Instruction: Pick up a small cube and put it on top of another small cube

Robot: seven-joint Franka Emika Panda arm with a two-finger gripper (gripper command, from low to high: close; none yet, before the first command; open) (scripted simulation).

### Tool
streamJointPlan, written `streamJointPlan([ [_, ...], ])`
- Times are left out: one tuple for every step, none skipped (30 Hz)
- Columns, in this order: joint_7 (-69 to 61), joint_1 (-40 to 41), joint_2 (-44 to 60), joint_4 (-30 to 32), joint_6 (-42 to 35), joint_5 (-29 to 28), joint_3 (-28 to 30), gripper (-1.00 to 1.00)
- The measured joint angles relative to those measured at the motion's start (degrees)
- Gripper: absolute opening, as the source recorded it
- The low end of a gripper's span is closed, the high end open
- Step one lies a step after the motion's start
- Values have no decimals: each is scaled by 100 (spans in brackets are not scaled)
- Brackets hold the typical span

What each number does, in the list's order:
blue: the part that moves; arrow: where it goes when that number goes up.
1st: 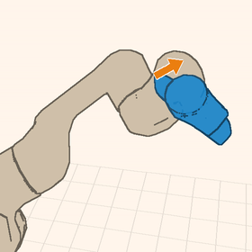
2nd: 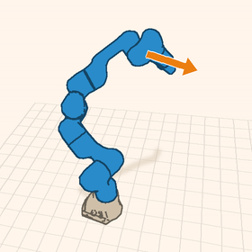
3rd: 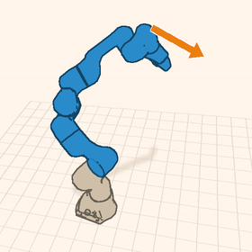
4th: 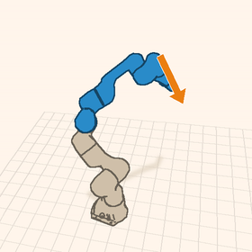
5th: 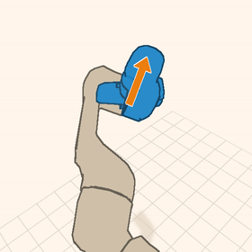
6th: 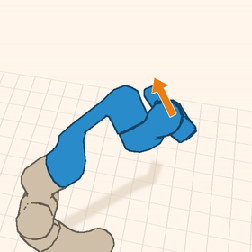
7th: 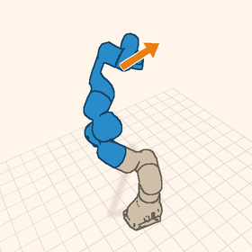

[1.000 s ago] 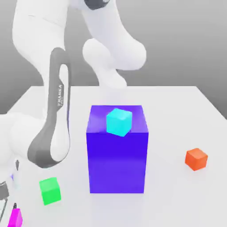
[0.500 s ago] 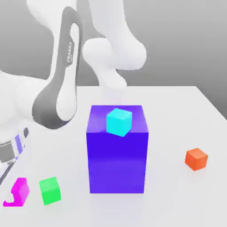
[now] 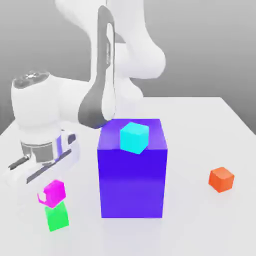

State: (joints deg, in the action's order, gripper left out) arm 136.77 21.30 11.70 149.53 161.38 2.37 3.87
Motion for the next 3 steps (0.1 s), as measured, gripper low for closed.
streamJointPlan([
  [0, 0, 0, 0, 0, 0, 0, 100],
  [0, 0, 0, 0, 0, 0, 0, 100],
  [0, 0, 0, 0, 0, 0, 0, 100],
])
